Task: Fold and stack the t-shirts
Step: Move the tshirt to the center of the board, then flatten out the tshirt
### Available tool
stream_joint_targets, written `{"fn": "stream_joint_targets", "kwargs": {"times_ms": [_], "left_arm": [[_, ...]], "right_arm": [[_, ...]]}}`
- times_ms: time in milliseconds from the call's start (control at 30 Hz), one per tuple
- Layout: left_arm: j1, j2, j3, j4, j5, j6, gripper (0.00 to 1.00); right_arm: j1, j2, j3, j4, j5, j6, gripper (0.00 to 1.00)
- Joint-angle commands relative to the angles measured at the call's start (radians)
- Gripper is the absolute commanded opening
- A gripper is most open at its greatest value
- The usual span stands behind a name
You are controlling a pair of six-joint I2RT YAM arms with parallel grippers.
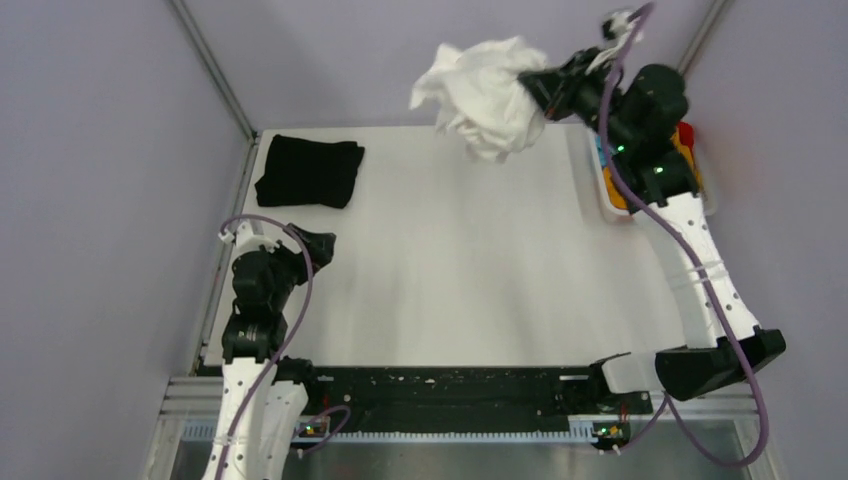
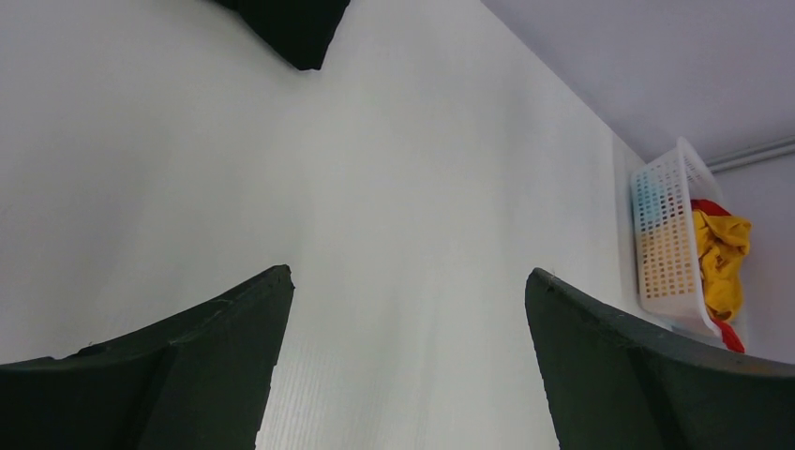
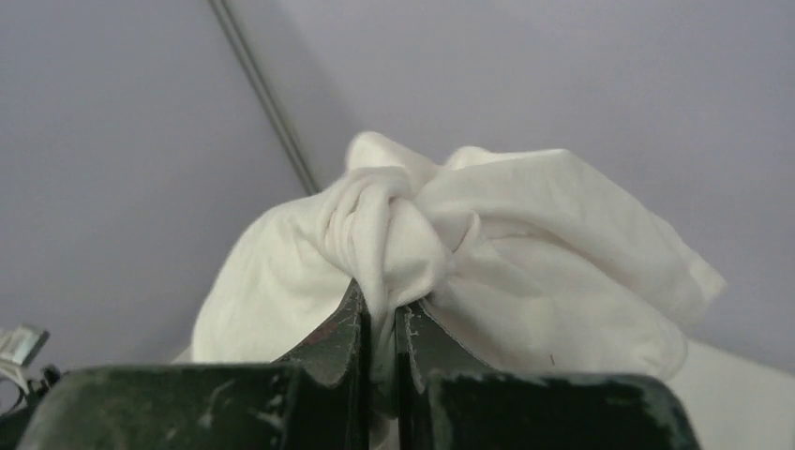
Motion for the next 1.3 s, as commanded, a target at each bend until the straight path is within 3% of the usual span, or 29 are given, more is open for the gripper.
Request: {"fn": "stream_joint_targets", "kwargs": {"times_ms": [0,67,100,167,200,233,267,433,633,800,1000,1267], "left_arm": [[-0.002,-0.029,0.026,0.014,0.023,-0.048,0.98],[-0.001,-0.03,0.032,-0.028,0.014,-0.059,0.99],[-0.001,-0.029,0.032,-0.053,0.006,-0.068,0.99],[-0.001,-0.018,0.037,-0.093,0.002,-0.074,0.99],[-0.002,-0.003,0.041,-0.111,0.006,-0.072,0.98],[-0.002,0.009,0.047,-0.127,0.008,-0.07,0.98],[-0.002,0.024,0.051,-0.139,0.008,-0.064,0.98],[-0.002,0.147,0.027,-0.064,0.046,-0.068,0.99],[-0.021,0.498,0.07,-0.002,0.181,-0.053,0.97],[-0.243,0.697,0.058,-0.026,0.142,-0.074,0.91],[-0.418,0.686,-0.065,0.068,0.123,-0.172,0.87],[-0.547,0.698,-0.032,-0.039,-0.055,-0.202,0.71]], "right_arm": [[0.187,-0.017,-0.302,0.012,0.233,-0.019,0.0],[0.253,-0.025,-0.461,0.051,0.366,0.005,0.01],[0.278,-0.023,-0.537,0.078,0.405,0.007,0.09],[0.301,-0.005,-0.639,0.083,0.469,0.063,0.36],[0.302,0.005,-0.669,0.081,0.486,0.083,0.7],[0.302,0.009,-0.693,0.065,0.521,0.102,0.95],[0.302,0.009,-0.706,0.031,0.555,0.119,0.98],[0.302,-0.099,-0.864,0.002,0.523,0.185,0.99],[0.336,-0.259,-1.04,-0.061,0.596,0.226,0.99],[0.335,-0.337,-1.149,-0.085,0.667,0.294,0.99],[0.333,-0.306,-1.178,-0.082,0.806,0.367,0.99],[0.321,-0.092,-1.121,0.045,0.804,0.399,0.96]]}}
